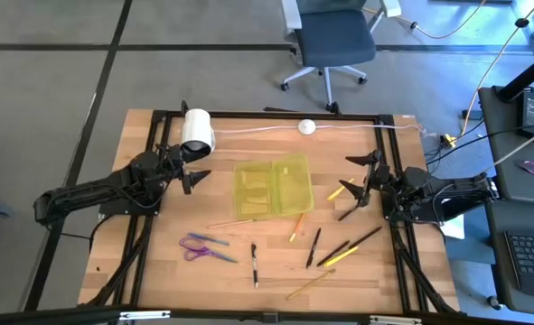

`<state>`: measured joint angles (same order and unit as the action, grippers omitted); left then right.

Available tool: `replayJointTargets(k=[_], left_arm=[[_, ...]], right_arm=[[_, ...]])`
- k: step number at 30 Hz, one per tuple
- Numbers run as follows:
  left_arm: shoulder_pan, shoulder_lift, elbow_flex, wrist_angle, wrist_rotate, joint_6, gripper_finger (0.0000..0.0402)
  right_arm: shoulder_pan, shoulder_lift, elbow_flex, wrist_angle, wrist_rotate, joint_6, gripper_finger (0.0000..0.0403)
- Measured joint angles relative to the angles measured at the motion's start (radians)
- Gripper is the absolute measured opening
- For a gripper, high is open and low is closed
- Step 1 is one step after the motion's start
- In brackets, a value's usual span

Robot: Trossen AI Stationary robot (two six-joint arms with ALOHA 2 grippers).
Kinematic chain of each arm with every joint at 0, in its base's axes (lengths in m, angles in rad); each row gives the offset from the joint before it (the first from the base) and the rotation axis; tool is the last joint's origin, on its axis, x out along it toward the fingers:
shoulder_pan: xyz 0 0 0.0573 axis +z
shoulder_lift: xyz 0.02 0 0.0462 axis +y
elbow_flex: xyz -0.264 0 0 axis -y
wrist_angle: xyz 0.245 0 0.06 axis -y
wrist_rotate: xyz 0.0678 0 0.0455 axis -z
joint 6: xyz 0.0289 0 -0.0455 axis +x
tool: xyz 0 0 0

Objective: Pick & place school supplies into a supply box
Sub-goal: Put the pink pencil into the yellow supply box

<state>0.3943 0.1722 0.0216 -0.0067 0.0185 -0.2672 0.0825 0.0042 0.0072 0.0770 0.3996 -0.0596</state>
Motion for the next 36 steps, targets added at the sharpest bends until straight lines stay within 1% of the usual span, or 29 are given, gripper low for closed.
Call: replayJointTargets(k=[10,15,19,22,36], left_arm=[[0.0,0.0,0.0,0.0,0.0,0.0,0.0348],[0.0,0.0,0.0,0.0,0.0,0.0,0.0348],[0.0,0.0,0.0,0.0,0.0,0.0,0.0348],[0.0,0.0,0.0,0.001,0.0,0.0,0.0348],[0.0,0.0,0.0,0.003,0.0,0.0,0.0348]], right_arm=[[0.0,0.0,0.0,0.0,0.011,0.131,0.0393],[0.0,0.0,0.0,0.004,0.025,0.108,0.0393],[0.0,0.0,0.0,0.009,0.05,0.158,0.0393],[0.0,0.0,0.0,0.015,0.051,0.187,0.0393],[0.0,0.0,0.0,0.007,0.054,0.185,0.0393]])
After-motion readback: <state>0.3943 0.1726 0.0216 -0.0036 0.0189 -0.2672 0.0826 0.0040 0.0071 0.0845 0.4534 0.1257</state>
